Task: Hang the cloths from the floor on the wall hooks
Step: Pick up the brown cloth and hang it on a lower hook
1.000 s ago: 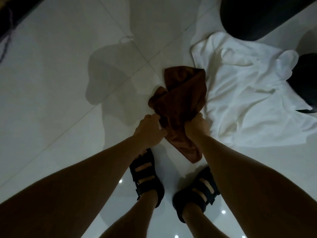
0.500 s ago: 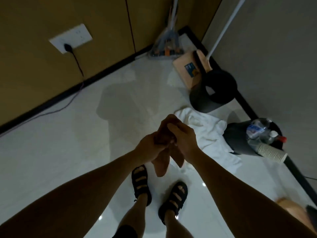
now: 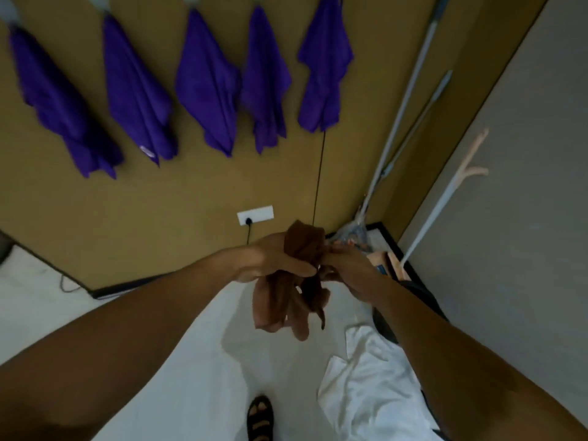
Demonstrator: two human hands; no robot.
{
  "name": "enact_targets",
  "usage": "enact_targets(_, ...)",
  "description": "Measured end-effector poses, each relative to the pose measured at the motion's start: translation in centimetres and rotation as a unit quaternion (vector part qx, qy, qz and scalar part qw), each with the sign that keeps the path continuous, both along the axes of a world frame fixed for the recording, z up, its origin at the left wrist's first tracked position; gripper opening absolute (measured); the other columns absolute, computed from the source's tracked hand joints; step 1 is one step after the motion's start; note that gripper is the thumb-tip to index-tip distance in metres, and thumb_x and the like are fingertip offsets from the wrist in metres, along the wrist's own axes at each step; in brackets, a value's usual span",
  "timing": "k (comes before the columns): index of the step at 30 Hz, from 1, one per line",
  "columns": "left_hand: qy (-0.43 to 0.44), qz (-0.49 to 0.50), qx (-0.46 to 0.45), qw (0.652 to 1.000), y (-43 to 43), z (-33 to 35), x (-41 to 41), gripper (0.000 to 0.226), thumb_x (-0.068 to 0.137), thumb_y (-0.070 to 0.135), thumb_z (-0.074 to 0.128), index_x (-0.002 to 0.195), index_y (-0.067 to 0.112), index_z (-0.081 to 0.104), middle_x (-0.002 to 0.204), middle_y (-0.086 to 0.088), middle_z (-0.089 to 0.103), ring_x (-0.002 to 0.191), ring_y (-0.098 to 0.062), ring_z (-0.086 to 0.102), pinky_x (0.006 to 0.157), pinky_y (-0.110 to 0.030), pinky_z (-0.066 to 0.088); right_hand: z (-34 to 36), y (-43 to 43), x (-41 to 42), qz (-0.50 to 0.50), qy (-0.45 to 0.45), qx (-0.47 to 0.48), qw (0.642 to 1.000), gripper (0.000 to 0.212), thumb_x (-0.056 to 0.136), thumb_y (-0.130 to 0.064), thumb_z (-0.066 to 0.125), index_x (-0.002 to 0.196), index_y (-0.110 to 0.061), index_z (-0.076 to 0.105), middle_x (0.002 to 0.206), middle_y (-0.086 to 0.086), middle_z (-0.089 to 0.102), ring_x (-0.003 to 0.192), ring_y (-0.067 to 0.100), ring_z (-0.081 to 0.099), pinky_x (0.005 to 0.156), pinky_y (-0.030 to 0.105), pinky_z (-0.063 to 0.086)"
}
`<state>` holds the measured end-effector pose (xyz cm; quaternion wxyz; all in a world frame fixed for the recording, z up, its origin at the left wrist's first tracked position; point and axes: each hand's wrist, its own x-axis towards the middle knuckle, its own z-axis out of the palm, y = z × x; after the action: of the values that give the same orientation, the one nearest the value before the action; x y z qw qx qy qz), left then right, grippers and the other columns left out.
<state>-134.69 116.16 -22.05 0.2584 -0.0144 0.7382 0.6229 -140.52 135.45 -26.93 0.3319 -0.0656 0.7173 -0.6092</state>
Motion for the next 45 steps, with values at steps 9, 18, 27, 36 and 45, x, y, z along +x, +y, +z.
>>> enact_targets(9, 0.176, 0.333, -0.175, 0.910, -6.1, 9.1, 6.8, 0.038, 0.084, 0.009, 0.065, 0.122, 0.013, 0.061, 0.105, 0.001, 0.067, 0.092, -0.012, 0.063, 0.077, -0.012, 0.048, 8.3, -10.6, 6.4, -0.015, 0.041, 0.018, 0.999, 0.067, 0.090, -0.070, 0.034, 0.075, -0.014, 0.068, 0.074, 0.006, 0.065, 0.069, 0.021, 0.061, 0.068, 0.031, 0.048)
enact_targets(18, 0.062, 0.240, -0.019, 0.968, -15.3, 13.4, 16.6, 0.009, 0.082, 0.008, 0.052, 0.089, 0.011, 0.058, 0.080, -0.010, 0.066, 0.071, -0.021, 0.067, 0.065, -0.030, 0.052, 14.0, -22.1, 12.8, 0.062, -0.077, -0.177, 0.979, 0.041, 0.089, -0.027, 0.063, 0.120, -0.001, 0.064, 0.105, 0.025, 0.066, 0.082, 0.034, 0.067, 0.073, 0.043, 0.055)
enact_targets(27, -0.058, 0.330, -0.102, 0.937, -29.4, 12.9, 23.1, 0.059, 0.087, 0.058, 0.049, 0.122, 0.012, 0.055, 0.115, -0.012, 0.058, 0.105, -0.030, 0.056, 0.088, -0.042, 0.047, 18.5, -30.6, 16.6, 0.101, -0.104, -0.240, 0.960, 0.034, 0.080, -0.022, 0.051, 0.082, 0.000, 0.076, 0.088, 0.019, 0.071, 0.078, 0.029, 0.068, 0.078, 0.037, 0.055)
enact_targets(36, 0.069, 0.428, 0.092, 0.897, -33.6, 13.5, 23.3, 0.020, 0.090, 0.028, 0.049, 0.080, 0.021, 0.064, 0.073, 0.003, 0.062, 0.064, -0.011, 0.056, 0.062, -0.026, 0.042, 18.9, -32.7, 17.7, 0.098, -0.117, -0.198, 0.968, 0.060, 0.085, -0.056, 0.059, 0.111, -0.004, 0.071, 0.114, 0.019, 0.069, 0.104, 0.028, 0.068, 0.075, 0.034, 0.059)
enact_targets(45, 0.132, 0.506, 0.156, 0.838, -35.4, 16.2, 20.6, 0.026, 0.085, 0.023, 0.045, 0.072, 0.010, 0.062, 0.066, -0.005, 0.064, 0.055, -0.017, 0.060, 0.048, -0.019, 0.050, 16.9, -34.2, 14.1, -0.043, -0.193, -0.299, 0.934, 0.035, 0.093, -0.030, 0.050, 0.074, -0.007, 0.069, 0.081, 0.011, 0.069, 0.080, 0.025, 0.066, 0.092, 0.042, 0.050)
